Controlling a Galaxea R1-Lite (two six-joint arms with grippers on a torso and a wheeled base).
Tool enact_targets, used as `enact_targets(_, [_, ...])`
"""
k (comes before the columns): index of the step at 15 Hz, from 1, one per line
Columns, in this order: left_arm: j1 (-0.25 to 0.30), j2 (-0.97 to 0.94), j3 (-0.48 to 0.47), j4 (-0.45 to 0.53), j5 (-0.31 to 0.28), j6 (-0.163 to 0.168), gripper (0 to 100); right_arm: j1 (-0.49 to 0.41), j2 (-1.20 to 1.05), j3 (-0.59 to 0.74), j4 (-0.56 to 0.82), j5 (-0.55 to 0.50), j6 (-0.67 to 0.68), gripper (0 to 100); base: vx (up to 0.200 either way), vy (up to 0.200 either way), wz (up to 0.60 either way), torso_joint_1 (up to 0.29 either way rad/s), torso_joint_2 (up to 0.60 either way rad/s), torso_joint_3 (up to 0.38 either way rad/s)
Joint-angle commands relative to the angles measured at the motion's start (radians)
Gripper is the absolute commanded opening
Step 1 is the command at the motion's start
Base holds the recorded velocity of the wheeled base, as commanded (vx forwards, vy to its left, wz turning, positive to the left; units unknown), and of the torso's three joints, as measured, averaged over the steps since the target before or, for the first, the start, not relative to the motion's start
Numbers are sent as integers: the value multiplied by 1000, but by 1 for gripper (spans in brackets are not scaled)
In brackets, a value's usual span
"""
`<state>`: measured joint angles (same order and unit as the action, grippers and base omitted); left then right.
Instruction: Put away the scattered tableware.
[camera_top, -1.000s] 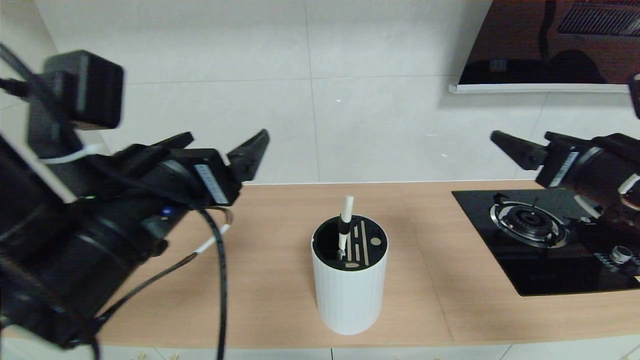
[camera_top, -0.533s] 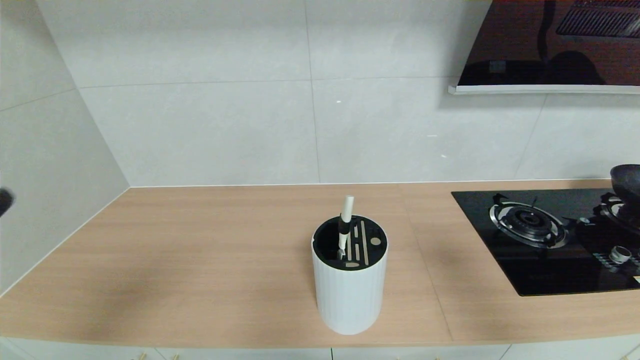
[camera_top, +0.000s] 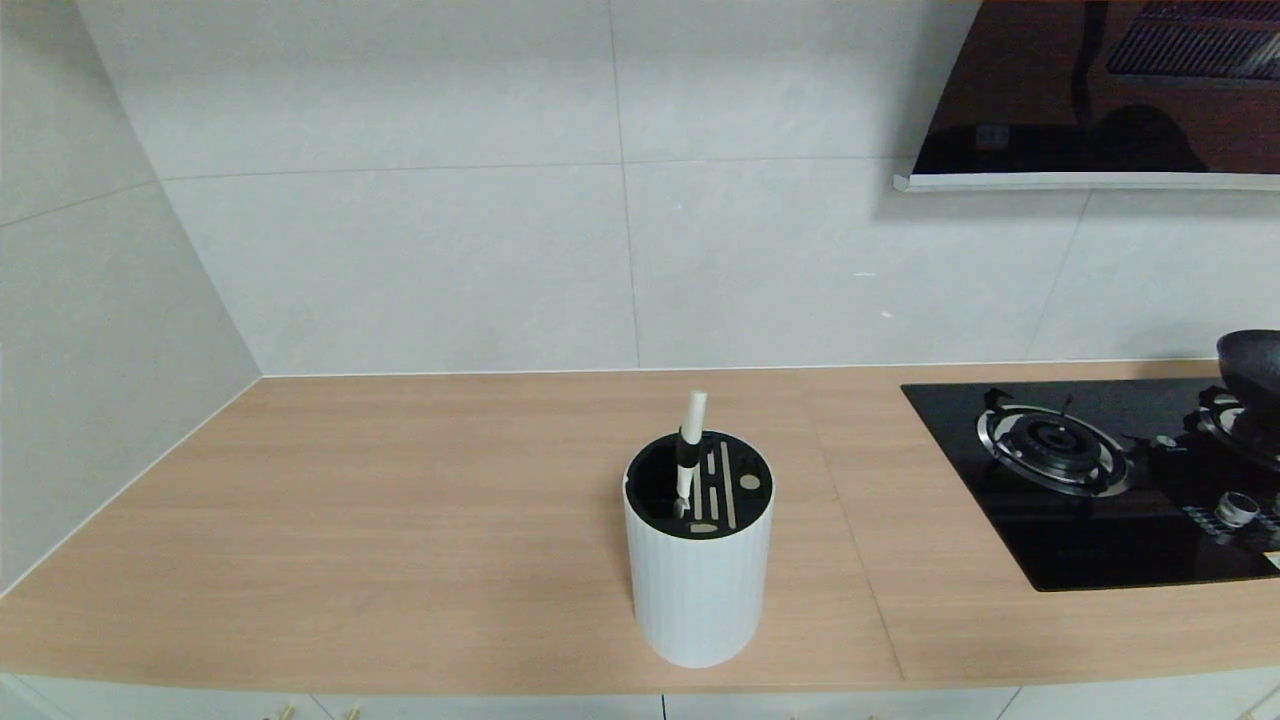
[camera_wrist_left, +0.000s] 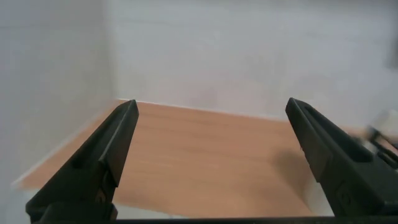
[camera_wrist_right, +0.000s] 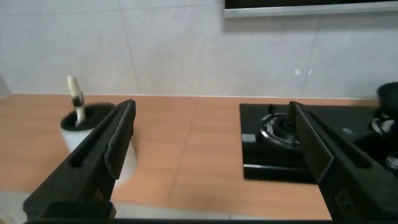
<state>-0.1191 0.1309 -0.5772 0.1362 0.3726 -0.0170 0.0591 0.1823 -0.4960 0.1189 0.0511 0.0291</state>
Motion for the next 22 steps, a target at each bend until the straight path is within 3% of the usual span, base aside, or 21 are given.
enact_targets(1, [93, -69, 4, 8, -1, 0, 100, -45, -158, 31, 28, 9, -8, 100, 0, 0, 0, 0, 0, 0])
enact_targets(2, [118, -126, 30, 22, -46, 9, 100, -56, -182, 47, 48, 4, -9, 100, 0, 0, 0, 0, 0, 0])
enact_targets(5, [125, -131, 119, 29, -50, -15, 100, -58, -182, 106, 50, -46, -6, 100, 0, 0, 0, 0, 0, 0])
enact_targets(7, [125, -131, 349, -13, -110, -20, 100, -58, -182, 298, 15, -114, -21, 100, 0, 0, 0, 0, 0, 0])
enact_targets(10, [125, -131, 577, -208, -190, -17, 100, -58, -182, 496, -186, -134, -66, 100, 0, 0, 0, 0, 0, 0])
enact_targets(13, [125, -131, 577, -168, -254, -24, 100, -58, -182, 496, -173, -132, -57, 100, 0, 0, 0, 0, 0, 0])
enact_targets(16, [125, -131, 577, -139, -345, 31, 100, -58, -182, 496, -174, -111, -63, 100, 0, 0, 0, 0, 0, 0])
enact_targets(20, [125, -131, 577, -136, -354, 35, 100, -56, -182, 496, -153, -23, -61, 100, 0, 0, 0, 0, 0, 0])
enact_targets(21, [125, -131, 577, -135, -356, 63, 100, -56, -181, 493, -108, 12, -63, 100, 0, 0, 0, 0, 0, 0])
enact_targets(22, [124, -131, 577, -135, -362, 66, 100, -56, -181, 496, -122, 18, -60, 100, 0, 0, 0, 0, 0, 0])
